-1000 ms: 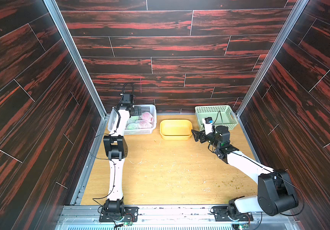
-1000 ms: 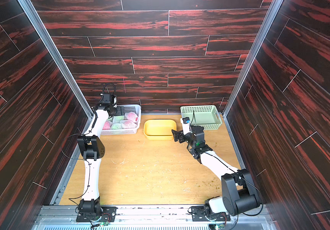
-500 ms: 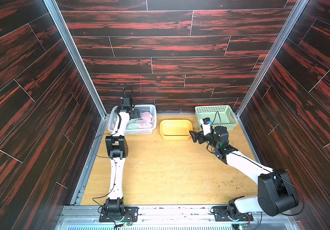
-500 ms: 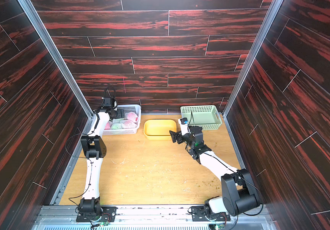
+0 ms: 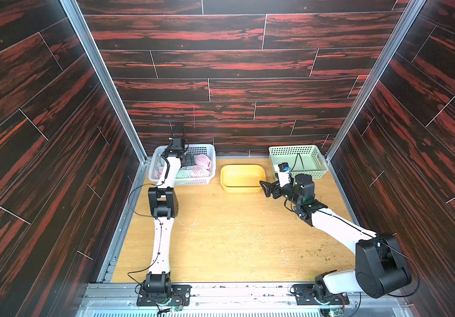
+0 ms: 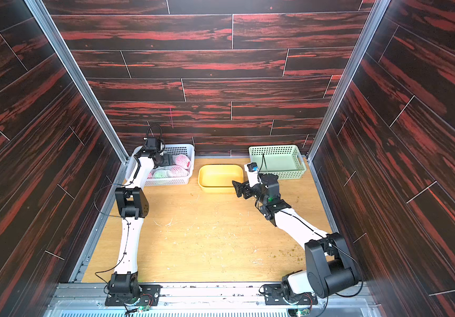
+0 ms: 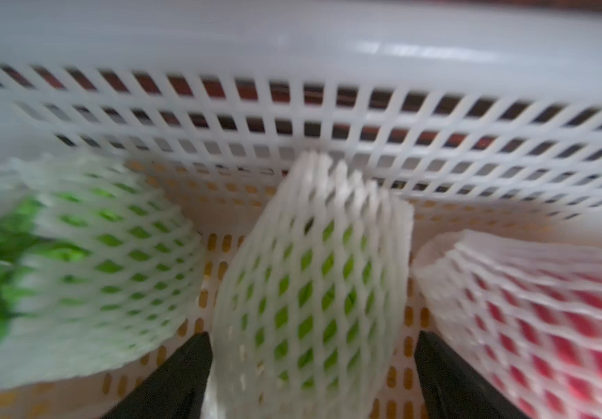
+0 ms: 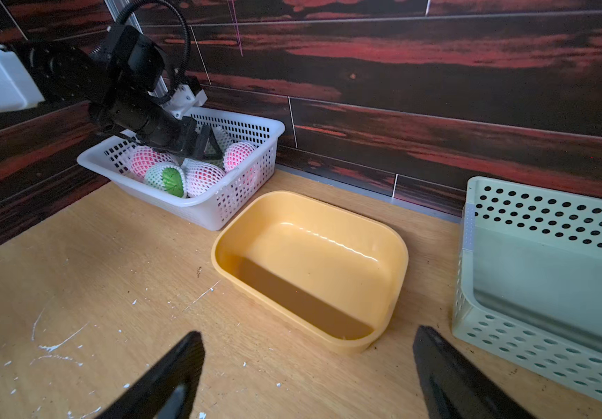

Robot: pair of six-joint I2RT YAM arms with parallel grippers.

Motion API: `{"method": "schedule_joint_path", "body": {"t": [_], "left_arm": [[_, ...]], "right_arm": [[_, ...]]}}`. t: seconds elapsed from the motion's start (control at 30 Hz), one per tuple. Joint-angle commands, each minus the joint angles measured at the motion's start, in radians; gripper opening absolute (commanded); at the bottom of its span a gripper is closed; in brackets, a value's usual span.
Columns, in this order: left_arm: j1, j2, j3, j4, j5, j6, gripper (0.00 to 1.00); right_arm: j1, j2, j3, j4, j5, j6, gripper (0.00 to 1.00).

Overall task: Remove foam nets from apples
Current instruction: Pick up the apple from the basket.

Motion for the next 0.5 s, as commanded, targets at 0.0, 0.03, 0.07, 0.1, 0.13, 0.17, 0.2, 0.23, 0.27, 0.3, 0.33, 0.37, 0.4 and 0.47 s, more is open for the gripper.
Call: {"method": "schedule_joint_path", "body": {"t": [0.0, 0.03, 0.07, 0.1, 0.13, 0.17, 0.2, 0.23, 0.27, 0.3, 0.33, 0.37, 0.4, 0.47], "left_arm": [[0.008, 0.014, 0.036, 0.011, -0.006, -0.008, 0.93], [0.009, 0.021, 0.042, 0.01, 0.002, -0.009, 0.93], [0.009, 0.027, 0.047, 0.011, 0.007, -0.012, 0.93], [0.009, 0.031, 0.046, 0.015, 0.017, -0.018, 0.93], [0.009, 0.036, 0.047, 0.022, 0.024, -0.019, 0.93], [0.009, 0.04, 0.046, 0.027, 0.028, -0.021, 0.93], [0.009, 0.043, 0.046, 0.031, 0.028, -0.025, 0.94], [0.009, 0.045, 0.047, 0.036, 0.029, -0.026, 0.95], [0.009, 0.048, 0.047, 0.039, 0.034, -0.025, 0.95], [0.008, 0.05, 0.047, 0.042, 0.034, -0.025, 0.95], [0.008, 0.05, 0.047, 0.046, 0.032, -0.025, 0.95], [0.008, 0.052, 0.047, 0.052, 0.029, -0.025, 0.95], [0.009, 0.054, 0.047, 0.056, 0.029, -0.025, 0.95], [0.009, 0.058, 0.049, 0.063, 0.029, -0.028, 0.95]], "right_arm": [[0.008, 0.021, 0.014, 0.018, -0.016, 0.0, 0.94], [0.008, 0.023, 0.015, 0.018, -0.017, -0.001, 0.94], [0.008, 0.023, 0.015, 0.018, -0.017, -0.001, 0.94], [0.008, 0.025, 0.015, 0.021, -0.015, -0.001, 0.94], [0.008, 0.027, 0.015, 0.021, -0.015, -0.001, 0.94], [0.008, 0.029, 0.015, 0.021, -0.014, -0.001, 0.94], [0.008, 0.031, 0.015, 0.021, -0.015, -0.001, 0.94], [0.008, 0.033, 0.016, 0.021, -0.015, 0.0, 0.94], [0.008, 0.034, 0.017, 0.021, -0.015, -0.001, 0.94], [0.008, 0.035, 0.017, 0.02, -0.014, 0.0, 0.94], [0.008, 0.035, 0.018, 0.019, -0.015, -0.001, 0.94], [0.008, 0.035, 0.018, 0.018, -0.013, -0.001, 0.94], [0.008, 0.037, 0.017, 0.018, -0.012, -0.002, 0.94], [0.008, 0.04, 0.017, 0.021, -0.012, -0.004, 0.94]]}}
